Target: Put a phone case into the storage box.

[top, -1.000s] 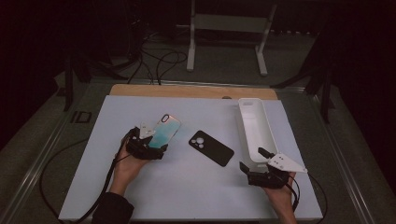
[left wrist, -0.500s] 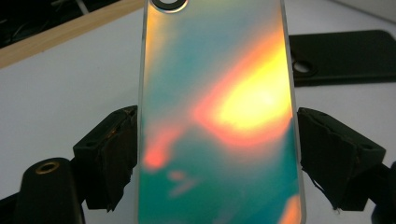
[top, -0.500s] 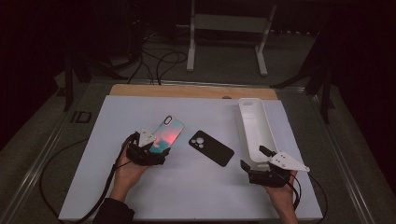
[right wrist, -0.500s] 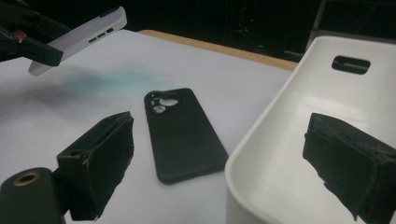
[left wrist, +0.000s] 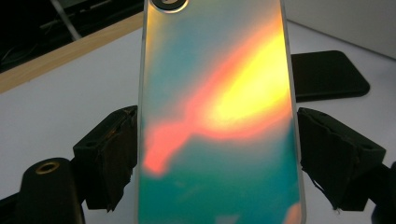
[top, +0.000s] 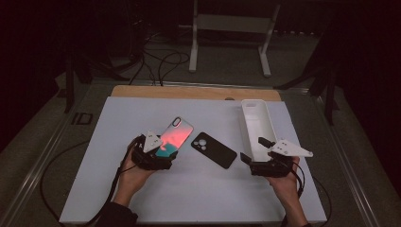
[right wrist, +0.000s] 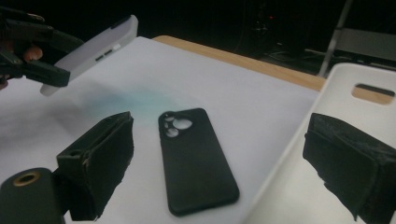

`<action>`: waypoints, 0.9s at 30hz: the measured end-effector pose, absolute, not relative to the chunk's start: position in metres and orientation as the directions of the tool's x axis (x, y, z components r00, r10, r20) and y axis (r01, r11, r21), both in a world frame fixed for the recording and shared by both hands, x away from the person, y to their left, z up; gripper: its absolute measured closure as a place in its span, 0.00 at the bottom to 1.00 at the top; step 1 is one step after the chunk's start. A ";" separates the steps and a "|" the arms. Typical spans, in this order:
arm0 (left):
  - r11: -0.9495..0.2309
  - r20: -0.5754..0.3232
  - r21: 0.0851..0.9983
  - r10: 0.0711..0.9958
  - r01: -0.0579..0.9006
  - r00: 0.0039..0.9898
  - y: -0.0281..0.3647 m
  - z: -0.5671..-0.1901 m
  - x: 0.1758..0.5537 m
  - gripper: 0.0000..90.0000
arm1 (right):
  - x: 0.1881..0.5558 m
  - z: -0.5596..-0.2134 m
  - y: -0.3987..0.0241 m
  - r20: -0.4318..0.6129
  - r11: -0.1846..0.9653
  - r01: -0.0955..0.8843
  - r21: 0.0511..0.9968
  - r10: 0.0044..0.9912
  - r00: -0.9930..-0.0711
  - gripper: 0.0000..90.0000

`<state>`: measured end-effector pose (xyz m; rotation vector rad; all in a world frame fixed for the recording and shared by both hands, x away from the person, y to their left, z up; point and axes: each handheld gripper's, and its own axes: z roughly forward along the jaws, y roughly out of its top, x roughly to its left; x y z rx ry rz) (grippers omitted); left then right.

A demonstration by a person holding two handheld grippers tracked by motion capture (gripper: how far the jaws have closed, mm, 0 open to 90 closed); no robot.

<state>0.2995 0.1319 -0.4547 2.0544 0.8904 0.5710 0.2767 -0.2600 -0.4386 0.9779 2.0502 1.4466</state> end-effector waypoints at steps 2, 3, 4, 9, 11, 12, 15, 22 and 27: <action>-0.424 0.083 0.820 0.754 0.385 0.652 0.130 -0.454 0.299 0.19 | 0.277 -0.438 -0.259 0.039 0.204 0.292 0.935 0.756 -0.653 0.10; -0.428 0.086 0.821 0.747 0.378 0.659 0.128 -0.452 0.297 0.19 | 0.279 -0.436 -0.257 0.037 0.209 0.293 0.933 0.754 -0.656 0.10; -0.426 0.085 0.824 0.746 0.375 0.660 0.127 -0.451 0.297 0.19 | 0.280 -0.434 -0.255 0.033 0.219 0.296 0.930 0.752 -0.658 0.10; -0.425 0.085 0.832 0.733 0.356 0.675 0.121 -0.447 0.293 0.19 | 0.286 -0.430 -0.247 0.048 0.216 0.307 0.927 0.744 -0.667 0.10; -0.424 0.086 0.836 0.730 0.350 0.678 0.119 -0.447 0.292 0.19 | 0.287 -0.429 -0.245 0.051 0.216 0.310 0.926 0.741 -0.670 0.10; -0.429 0.090 0.835 0.724 0.345 0.684 0.116 -0.446 0.291 0.19 | 0.291 -0.428 -0.241 0.058 0.220 0.319 0.922 0.735 -0.675 0.10; -0.431 0.093 0.838 0.718 0.335 0.689 0.113 -0.445 0.289 0.19 | 0.293 -0.428 -0.237 0.062 0.221 0.322 0.921 0.732 -0.679 0.10; -0.450 0.107 0.841 0.682 0.300 0.723 0.098 -0.443 0.284 0.19 | 0.302 -0.425 -0.218 0.112 0.199 0.337 0.920 0.690 -0.715 0.10; -0.452 0.111 0.845 0.671 0.285 0.733 0.092 -0.443 0.280 0.19 | 0.306 -0.424 -0.209 0.149 0.178 0.352 0.919 0.670 -0.728 0.10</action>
